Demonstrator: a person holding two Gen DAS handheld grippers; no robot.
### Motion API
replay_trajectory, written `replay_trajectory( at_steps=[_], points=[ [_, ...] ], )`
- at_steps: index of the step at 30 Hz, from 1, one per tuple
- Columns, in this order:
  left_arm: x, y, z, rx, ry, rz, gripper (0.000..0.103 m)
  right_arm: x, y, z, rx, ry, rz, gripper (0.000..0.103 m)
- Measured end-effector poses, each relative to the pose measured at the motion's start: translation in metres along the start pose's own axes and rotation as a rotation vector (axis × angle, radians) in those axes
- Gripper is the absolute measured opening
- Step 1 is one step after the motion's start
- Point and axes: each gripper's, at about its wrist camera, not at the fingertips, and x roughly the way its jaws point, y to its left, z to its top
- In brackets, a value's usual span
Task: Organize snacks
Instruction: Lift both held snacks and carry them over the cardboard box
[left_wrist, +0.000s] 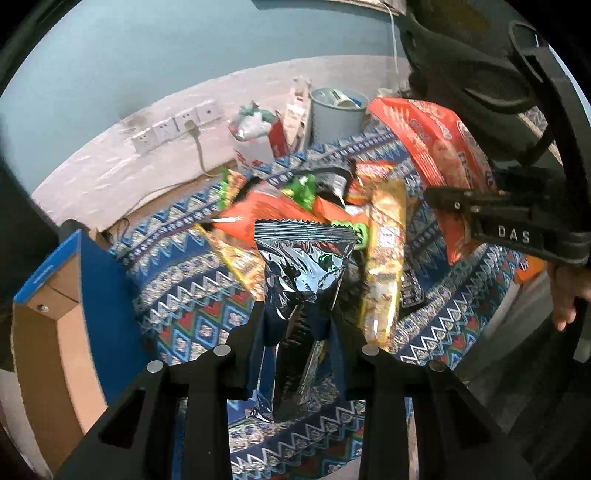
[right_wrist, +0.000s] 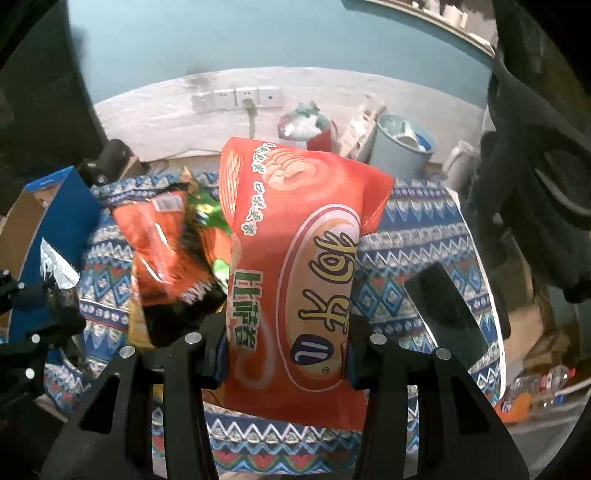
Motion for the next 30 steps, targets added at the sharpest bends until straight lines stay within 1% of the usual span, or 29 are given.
replay_trajectory(
  at_steps=[9,16,26,30],
  points=[
    [-0.031,0.027,0.006,-0.038,-0.072,0.071,0.031,-0.013,0.037,0.021,-0.067,-0.051,0.041,0.045],
    [-0.055,0.055,0.008,-0.089,-0.115,0.103,0.031,-0.017,0.065,0.032,-0.108,-0.069,0.084,0.045],
    [-0.079,0.097,-0.002,-0.171,-0.16,0.137,0.031,-0.016,0.117,0.049,-0.179,-0.081,0.136,0.045],
    [-0.086,0.116,-0.011,-0.201,-0.171,0.17,0.031,-0.013,0.14,0.054,-0.208,-0.078,0.161,0.045]
  ],
)
